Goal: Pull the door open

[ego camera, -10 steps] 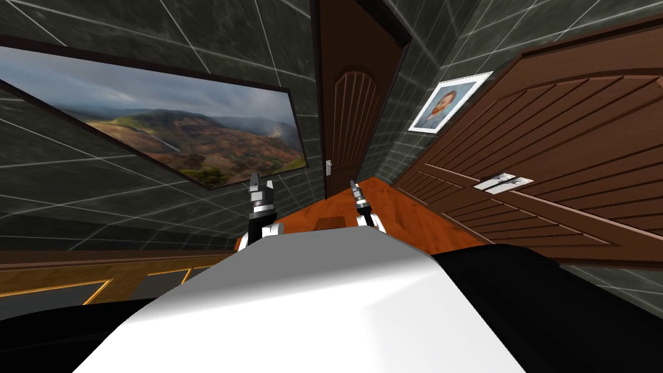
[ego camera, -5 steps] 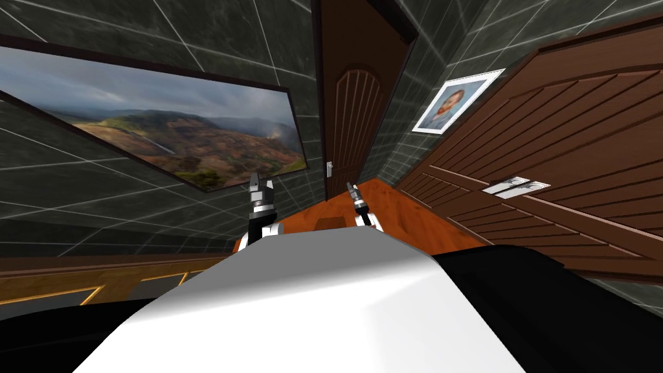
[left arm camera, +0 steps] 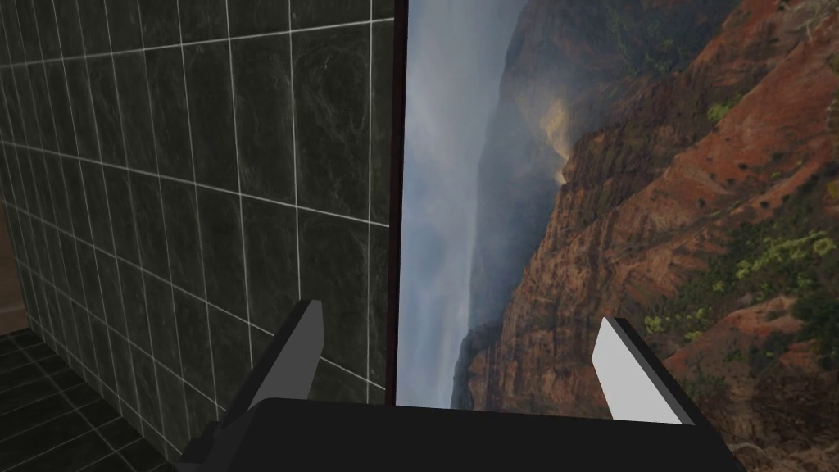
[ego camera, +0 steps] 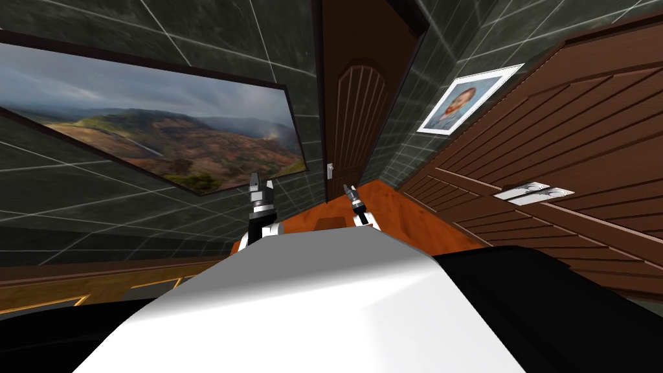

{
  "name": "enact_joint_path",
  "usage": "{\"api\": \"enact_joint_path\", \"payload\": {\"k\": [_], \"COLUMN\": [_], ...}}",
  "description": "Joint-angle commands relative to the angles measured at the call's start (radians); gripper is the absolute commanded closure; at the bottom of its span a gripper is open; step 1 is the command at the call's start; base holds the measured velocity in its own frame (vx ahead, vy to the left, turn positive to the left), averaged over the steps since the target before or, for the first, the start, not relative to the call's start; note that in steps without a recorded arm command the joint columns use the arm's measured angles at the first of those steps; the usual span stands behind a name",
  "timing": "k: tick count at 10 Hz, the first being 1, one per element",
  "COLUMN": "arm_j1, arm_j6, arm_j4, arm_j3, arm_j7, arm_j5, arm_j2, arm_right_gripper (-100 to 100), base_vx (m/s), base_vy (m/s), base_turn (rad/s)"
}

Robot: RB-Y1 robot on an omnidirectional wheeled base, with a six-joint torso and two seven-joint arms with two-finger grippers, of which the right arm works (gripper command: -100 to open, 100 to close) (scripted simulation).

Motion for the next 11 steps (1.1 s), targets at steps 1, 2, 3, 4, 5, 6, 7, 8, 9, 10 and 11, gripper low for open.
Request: {"api": "enact_joint_path", "payload": {"k": [1,2,3,4,5,6,7,8,9,10,11], "arm_j1": [-0.014,-0.026,-0.033,-0.039,-0.051,-0.057,-0.063,-0.075,-0.08,-0.091,-0.097], "arm_j6": [-0.003,-0.004,-0.004,-0.004,-0.005,-0.005,-0.005,-0.006,-0.006,-0.006,-0.006], "arm_j4": [0.028,0.054,0.067,0.08,0.104,0.116,0.128,0.151,0.162,0.184,0.195], "arm_j3": [0.0,0.001,0.002,0.002,0.003,0.004,0.004,0.006,0.006,0.007,0.007], "arm_j7": [0.022,0.045,0.056,0.067,0.088,0.098,0.109,0.129,0.138,0.157,0.167], "arm_j5": [0.028,0.06,0.077,0.093,0.123,0.138,0.154,0.182,0.196,0.224,0.237], "arm_j2": [0.006,0.011,0.014,0.017,0.024,0.028,0.032,0.039,0.043,0.052,0.056], "arm_right_gripper": [-100,-100,-100,-100,-100,-100,-100,-100,-100,-100,-100], "base_vx": [0.097,0.144,0.137,0.101,0.121,0.123,0.111,0.161,0.153,0.141,0.131], "base_vy": [-0.023,-0.052,-0.027,-0.024,-0.041,-0.043,-0.03,-0.034,-0.043,-0.035,-0.046], "base_turn": [0.026,0.04,0.042,0.024,0.048,0.033,0.018,0.038,0.031,0.04,0.028]}}
